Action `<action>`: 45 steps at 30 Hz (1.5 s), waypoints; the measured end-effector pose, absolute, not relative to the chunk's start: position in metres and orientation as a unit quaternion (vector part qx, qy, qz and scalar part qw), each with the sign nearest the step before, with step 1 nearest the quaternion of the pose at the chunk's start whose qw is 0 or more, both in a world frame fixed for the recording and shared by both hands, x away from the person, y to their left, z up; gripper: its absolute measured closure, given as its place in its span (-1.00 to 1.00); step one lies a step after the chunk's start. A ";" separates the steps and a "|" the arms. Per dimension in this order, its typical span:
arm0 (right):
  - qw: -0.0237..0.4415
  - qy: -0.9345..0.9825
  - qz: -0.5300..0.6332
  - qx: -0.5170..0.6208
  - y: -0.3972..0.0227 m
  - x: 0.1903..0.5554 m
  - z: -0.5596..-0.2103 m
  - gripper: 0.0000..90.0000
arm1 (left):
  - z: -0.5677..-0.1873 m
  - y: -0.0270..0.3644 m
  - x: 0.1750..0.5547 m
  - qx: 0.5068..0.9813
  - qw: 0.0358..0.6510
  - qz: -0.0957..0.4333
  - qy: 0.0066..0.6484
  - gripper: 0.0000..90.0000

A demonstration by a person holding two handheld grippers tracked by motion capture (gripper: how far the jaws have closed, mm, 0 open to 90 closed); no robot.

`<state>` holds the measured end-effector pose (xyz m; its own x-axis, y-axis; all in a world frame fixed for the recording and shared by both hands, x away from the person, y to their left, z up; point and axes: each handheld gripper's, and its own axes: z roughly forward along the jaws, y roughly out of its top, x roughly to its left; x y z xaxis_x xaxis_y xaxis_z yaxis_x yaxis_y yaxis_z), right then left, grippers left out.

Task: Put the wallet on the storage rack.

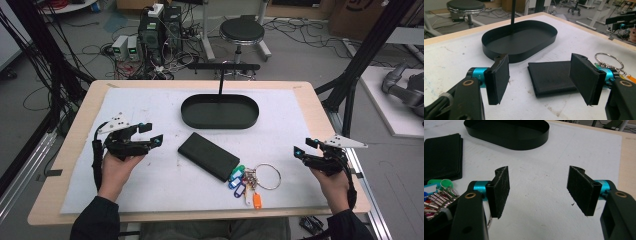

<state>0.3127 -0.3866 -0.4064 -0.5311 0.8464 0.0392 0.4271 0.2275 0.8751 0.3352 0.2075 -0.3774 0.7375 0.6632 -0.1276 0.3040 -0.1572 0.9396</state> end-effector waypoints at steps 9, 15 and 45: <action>0.243 0.753 0.440 0.424 -0.387 0.315 -0.408 -0.22 | -0.383 0.194 0.340 0.752 0.549 0.147 0.335 -0.12; 0.245 0.757 0.437 0.419 -0.383 0.316 -0.408 -0.22 | -0.389 0.184 0.347 0.761 0.537 0.125 0.341 -0.02; 0.252 0.765 0.428 0.410 -0.379 0.315 -0.409 -0.22 | -0.438 0.159 0.372 0.789 0.474 0.043 0.389 0.18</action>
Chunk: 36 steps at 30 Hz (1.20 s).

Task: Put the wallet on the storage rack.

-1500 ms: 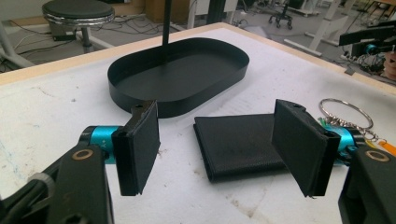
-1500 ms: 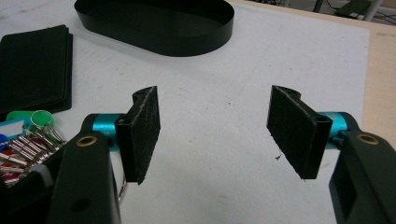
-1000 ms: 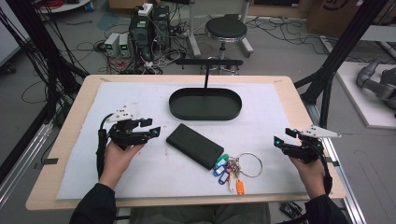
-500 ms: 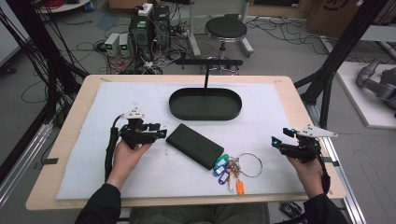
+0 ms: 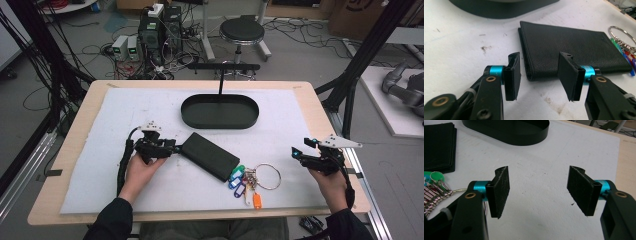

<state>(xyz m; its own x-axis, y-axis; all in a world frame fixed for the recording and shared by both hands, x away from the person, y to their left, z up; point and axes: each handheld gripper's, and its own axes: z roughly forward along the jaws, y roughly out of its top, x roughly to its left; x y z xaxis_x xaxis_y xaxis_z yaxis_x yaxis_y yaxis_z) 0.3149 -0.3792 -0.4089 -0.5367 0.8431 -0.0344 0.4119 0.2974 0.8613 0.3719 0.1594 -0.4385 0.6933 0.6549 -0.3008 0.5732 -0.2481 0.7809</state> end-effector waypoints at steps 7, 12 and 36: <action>0.251 0.766 0.426 0.410 -0.379 0.315 -0.410 -0.22 | -0.443 0.161 0.371 0.793 0.471 0.052 0.382 0.19; 0.251 0.767 0.427 0.409 -0.379 0.315 -0.410 -0.22 | -0.448 0.157 0.373 0.808 0.453 0.049 0.373 0.27; 0.246 0.766 0.434 0.405 -0.374 0.314 -0.409 -0.22 | -0.441 0.161 0.367 0.812 0.470 0.064 0.340 1.00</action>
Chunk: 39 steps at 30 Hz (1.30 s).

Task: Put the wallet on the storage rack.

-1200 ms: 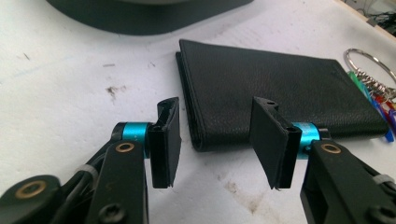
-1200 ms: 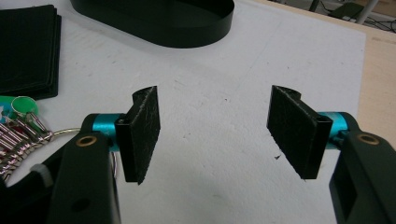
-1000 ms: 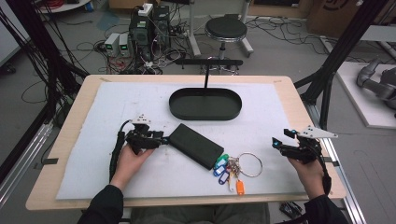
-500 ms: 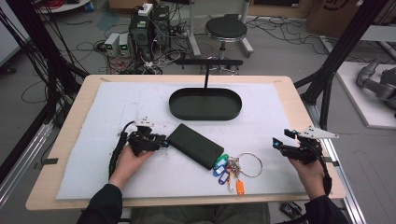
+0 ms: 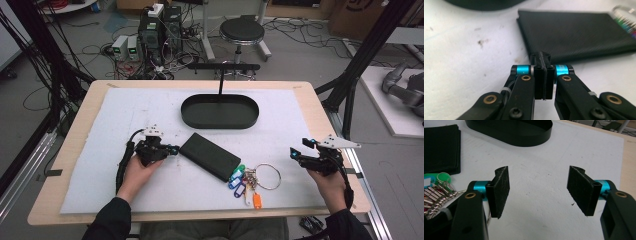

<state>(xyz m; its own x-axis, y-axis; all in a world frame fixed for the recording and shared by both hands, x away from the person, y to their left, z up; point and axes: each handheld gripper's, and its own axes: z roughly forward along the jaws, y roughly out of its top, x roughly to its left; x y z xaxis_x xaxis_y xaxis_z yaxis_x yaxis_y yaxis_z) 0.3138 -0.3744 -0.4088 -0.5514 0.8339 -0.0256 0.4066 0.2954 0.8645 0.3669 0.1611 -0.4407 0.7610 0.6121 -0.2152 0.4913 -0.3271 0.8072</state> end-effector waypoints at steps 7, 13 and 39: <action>0.243 0.771 0.434 0.397 -0.367 0.314 -0.408 -0.22 | -0.440 0.162 0.369 0.794 0.480 0.063 0.368 0.79; 0.244 0.772 0.434 0.395 -0.365 0.314 -0.408 -0.22 | -0.438 0.157 0.380 0.784 0.479 0.049 0.391 0.42; 0.246 0.776 0.433 0.387 -0.359 0.316 -0.407 -0.22 | -0.446 0.147 0.396 0.768 0.471 -0.020 0.433 0.77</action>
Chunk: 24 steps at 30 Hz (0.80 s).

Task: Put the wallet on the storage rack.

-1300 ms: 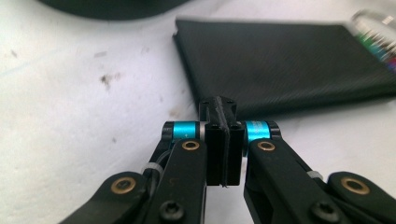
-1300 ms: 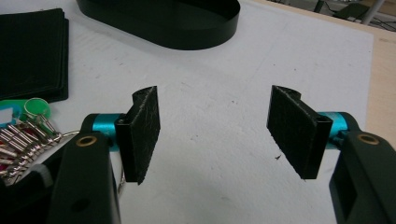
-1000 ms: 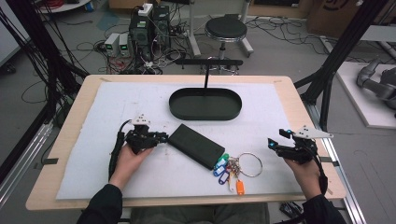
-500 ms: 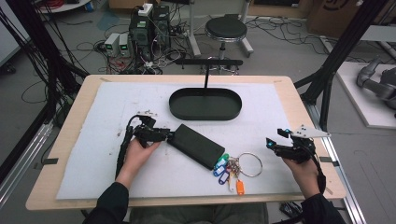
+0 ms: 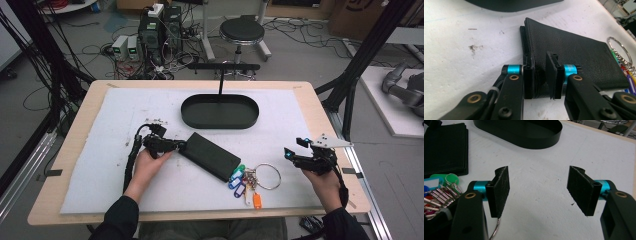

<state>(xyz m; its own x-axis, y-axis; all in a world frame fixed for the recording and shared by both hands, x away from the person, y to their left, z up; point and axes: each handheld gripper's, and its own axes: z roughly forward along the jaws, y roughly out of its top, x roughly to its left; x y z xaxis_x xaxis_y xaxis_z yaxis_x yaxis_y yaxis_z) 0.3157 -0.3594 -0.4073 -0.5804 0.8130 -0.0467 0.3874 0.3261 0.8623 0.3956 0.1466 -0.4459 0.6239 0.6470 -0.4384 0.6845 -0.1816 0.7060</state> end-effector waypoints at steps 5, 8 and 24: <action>0.243 0.777 0.434 0.386 -0.358 0.316 -0.407 -0.22 | -0.442 0.147 0.393 0.770 0.473 -0.012 0.427 0.82; 0.245 0.778 0.435 0.382 -0.356 0.315 -0.407 -0.22 | -0.439 0.149 0.391 0.766 0.483 -0.015 0.425 0.83; 0.211 0.792 0.477 0.318 -0.308 0.304 -0.401 -0.23 | -0.415 0.157 0.382 0.736 0.517 -0.029 0.436 0.86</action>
